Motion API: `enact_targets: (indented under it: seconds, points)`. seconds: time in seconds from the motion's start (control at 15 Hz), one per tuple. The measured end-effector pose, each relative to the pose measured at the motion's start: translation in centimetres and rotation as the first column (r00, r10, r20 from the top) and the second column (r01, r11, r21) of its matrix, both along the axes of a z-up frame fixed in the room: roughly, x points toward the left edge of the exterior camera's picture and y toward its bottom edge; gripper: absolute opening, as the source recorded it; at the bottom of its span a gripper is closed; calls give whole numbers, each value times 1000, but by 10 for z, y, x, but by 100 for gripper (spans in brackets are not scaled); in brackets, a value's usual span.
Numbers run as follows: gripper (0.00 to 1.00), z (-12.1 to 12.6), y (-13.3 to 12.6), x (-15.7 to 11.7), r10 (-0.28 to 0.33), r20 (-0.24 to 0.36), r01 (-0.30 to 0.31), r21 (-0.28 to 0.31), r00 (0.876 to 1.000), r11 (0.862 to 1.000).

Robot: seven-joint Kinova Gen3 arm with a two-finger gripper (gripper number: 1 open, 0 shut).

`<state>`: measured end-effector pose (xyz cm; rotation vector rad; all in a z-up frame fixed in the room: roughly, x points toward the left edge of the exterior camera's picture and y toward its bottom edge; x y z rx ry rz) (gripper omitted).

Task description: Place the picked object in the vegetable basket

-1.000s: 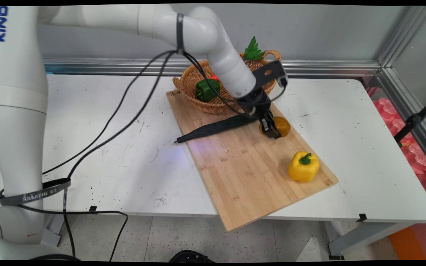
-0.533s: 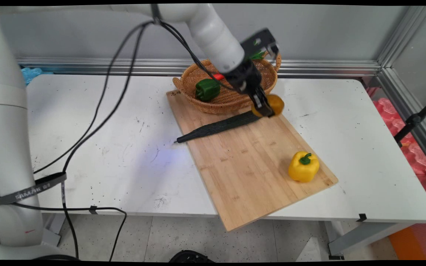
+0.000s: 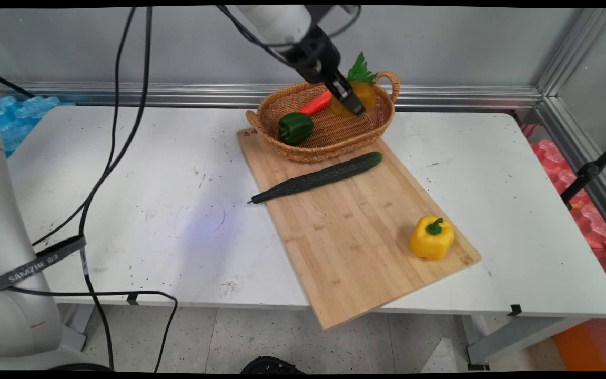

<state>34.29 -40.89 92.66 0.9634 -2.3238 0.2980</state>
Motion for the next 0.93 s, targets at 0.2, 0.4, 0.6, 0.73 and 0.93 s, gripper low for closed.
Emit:
enact_targets:
  seconds: [0.2, 0.4, 0.6, 0.73, 0.93]
  points:
    - [0, 9, -13, 17, 68, 2, -68, -13, 998, 998]
    - [0, 11, -31, 30, 117, 7, -117, -28, 993, 993]
    - [0, 5, -50, 36, 146, 17, -145, -34, 989, 989]
    - [0, -5, -64, 37, 153, 28, -152, -34, 988, 988]
    - [0, -22, -81, 35, 155, 46, -154, -27, 987, 988]
